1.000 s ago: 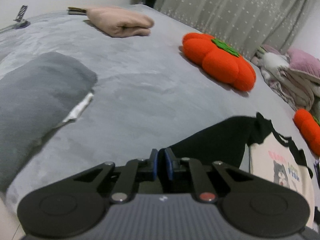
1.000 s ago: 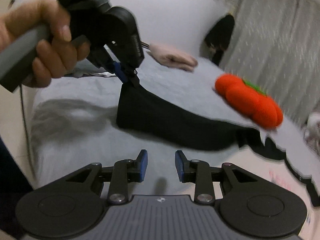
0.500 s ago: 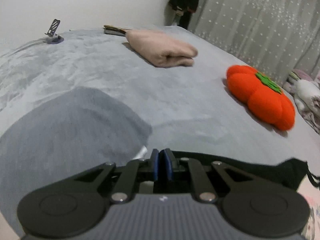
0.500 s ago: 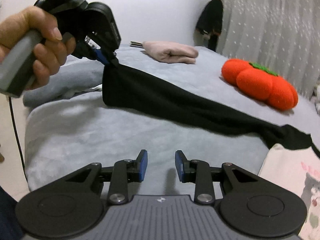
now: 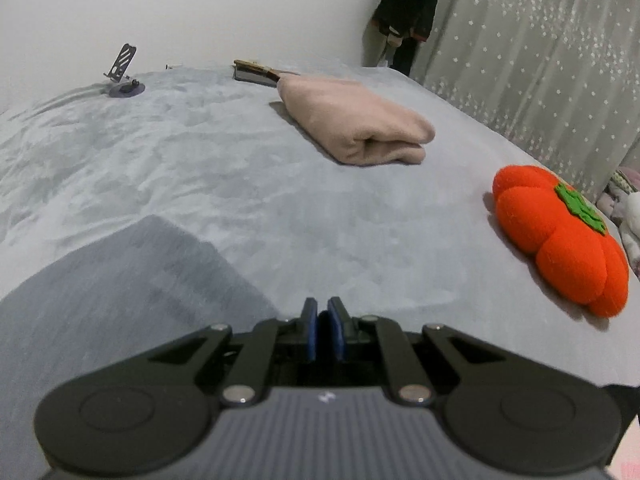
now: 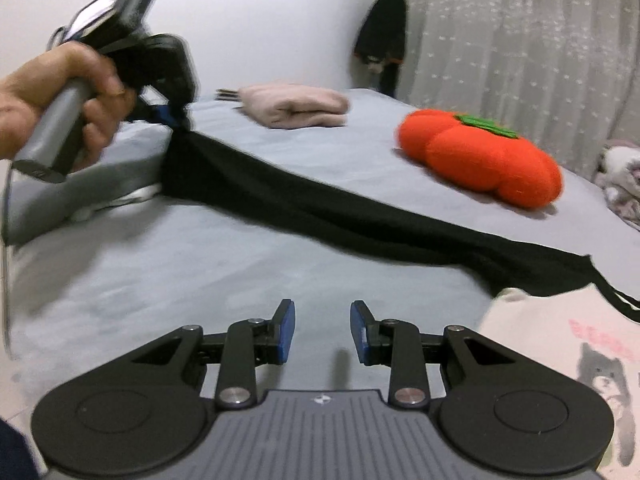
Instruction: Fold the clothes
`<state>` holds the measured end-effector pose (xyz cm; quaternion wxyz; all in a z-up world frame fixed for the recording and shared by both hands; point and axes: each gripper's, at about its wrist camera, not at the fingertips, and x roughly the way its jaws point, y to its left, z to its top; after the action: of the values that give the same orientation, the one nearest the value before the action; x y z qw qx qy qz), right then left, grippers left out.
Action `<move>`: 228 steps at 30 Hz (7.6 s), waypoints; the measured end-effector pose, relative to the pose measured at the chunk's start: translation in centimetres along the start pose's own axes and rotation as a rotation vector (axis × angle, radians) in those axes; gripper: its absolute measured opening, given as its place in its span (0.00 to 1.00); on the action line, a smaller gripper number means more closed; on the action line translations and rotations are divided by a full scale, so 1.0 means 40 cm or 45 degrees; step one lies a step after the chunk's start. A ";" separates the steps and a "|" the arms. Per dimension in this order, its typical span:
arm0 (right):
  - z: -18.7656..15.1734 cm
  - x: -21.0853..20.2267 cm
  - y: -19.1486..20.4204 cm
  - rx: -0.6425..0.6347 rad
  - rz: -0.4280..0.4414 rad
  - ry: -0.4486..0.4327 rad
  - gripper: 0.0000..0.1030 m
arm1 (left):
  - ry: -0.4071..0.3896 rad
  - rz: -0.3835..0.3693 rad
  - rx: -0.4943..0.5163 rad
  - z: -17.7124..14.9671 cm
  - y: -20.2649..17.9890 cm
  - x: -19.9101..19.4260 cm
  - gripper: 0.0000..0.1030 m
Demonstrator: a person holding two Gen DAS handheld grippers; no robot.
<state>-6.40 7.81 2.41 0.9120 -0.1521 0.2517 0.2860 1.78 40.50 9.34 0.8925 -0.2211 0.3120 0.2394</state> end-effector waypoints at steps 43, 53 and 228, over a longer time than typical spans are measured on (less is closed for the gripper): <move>0.222 0.347 0.201 -0.410 0.164 -0.104 0.05 | 0.186 -0.245 -0.231 0.001 0.147 0.040 0.21; 0.333 0.343 0.055 0.179 0.276 -0.126 0.05 | 0.282 -0.503 -0.382 -0.035 0.130 0.004 0.39; 0.101 0.173 -0.342 -0.075 0.174 0.131 0.05 | 0.184 0.137 -0.204 -0.003 0.053 0.122 0.11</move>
<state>8.19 1.78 3.78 0.8713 -0.1758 0.2996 0.3468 3.89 43.51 5.49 0.8329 -0.2915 0.3668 0.2945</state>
